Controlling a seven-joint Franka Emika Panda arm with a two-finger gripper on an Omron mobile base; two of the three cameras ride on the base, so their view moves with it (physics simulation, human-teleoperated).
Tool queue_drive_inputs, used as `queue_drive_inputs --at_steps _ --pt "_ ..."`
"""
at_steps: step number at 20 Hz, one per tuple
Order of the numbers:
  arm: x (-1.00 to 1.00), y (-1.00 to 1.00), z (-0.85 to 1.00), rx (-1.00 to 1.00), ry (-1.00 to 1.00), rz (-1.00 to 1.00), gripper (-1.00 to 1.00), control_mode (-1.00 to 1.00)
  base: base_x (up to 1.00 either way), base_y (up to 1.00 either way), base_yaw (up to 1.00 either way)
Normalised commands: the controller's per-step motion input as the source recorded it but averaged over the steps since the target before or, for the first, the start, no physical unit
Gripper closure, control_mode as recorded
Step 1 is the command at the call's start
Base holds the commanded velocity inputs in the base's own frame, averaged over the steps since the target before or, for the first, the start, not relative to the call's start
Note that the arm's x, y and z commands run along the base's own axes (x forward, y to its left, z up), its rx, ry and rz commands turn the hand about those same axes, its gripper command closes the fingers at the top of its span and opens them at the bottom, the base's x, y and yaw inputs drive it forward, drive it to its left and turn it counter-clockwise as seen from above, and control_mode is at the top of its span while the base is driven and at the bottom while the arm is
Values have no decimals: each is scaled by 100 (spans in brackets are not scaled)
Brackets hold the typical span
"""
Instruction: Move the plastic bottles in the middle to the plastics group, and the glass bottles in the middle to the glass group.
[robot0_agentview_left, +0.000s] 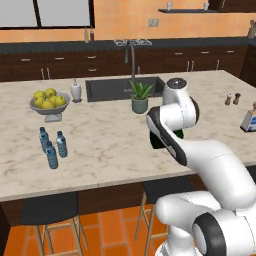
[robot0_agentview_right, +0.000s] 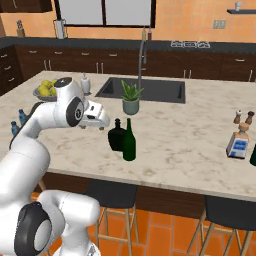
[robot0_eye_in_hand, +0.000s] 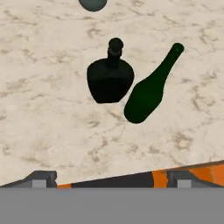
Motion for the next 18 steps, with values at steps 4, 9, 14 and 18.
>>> queue_drive_inputs --at_steps 4,9,14,18 --pt "0 -93 -9 14 0 -9 -100 -100 0 0 0" --pt "4 -68 0 9 0 0 -100 -100 0 0 0" --pt "13 -9 -10 0 -1 9 -100 -100 0 0 0" --pt "39 0 -29 2 0 14 -100 -100 0 0 0"
